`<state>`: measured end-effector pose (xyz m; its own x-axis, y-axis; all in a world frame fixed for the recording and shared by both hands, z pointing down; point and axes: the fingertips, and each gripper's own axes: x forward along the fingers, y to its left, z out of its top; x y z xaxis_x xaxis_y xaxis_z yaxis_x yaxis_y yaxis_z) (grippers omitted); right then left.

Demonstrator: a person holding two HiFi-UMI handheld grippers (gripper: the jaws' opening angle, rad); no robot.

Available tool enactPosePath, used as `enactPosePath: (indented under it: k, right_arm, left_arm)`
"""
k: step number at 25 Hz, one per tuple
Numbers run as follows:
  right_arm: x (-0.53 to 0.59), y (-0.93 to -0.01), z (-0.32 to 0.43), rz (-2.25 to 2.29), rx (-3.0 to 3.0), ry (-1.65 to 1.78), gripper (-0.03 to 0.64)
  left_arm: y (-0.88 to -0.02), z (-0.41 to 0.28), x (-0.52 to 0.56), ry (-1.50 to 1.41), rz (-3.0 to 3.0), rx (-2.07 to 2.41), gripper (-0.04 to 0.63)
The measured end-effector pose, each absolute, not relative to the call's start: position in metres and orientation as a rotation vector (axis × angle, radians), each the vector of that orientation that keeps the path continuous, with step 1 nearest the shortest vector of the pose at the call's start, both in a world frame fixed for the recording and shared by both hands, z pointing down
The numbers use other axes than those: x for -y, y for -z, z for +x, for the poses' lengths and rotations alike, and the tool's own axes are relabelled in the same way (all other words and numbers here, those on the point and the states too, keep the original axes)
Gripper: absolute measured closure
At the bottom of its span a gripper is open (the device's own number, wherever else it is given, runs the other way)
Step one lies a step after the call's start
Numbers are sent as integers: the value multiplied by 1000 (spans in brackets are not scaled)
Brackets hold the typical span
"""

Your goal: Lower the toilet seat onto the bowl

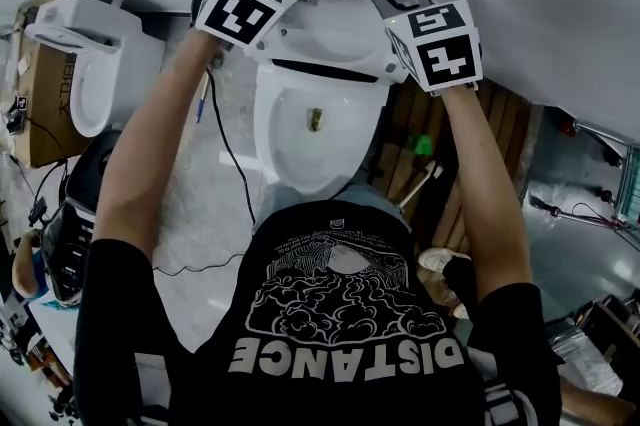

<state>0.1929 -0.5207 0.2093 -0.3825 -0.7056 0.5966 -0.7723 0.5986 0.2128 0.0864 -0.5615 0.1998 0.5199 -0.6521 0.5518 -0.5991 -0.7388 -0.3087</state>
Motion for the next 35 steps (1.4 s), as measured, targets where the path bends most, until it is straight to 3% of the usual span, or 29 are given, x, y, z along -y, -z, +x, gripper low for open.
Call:
enactPosePath:
  k: [7, 12, 23, 35]
  right_arm:
    - [532, -216, 193, 1165, 2152, -196, 373]
    - [534, -216, 193, 1153, 2129, -218, 373]
    - [516, -213, 190, 1084, 2113, -219, 373]
    - [486, -203, 185, 1099, 2066, -139, 374]
  left_arm:
    - [-203, 89, 565, 1088, -2675, -1012, 357]
    - [-211, 95, 554, 1173, -2689, -865, 319]
    - [-207, 89, 536, 1219, -2655, -755, 321]
    - [-195, 78, 497, 1174, -2647, -675, 382]
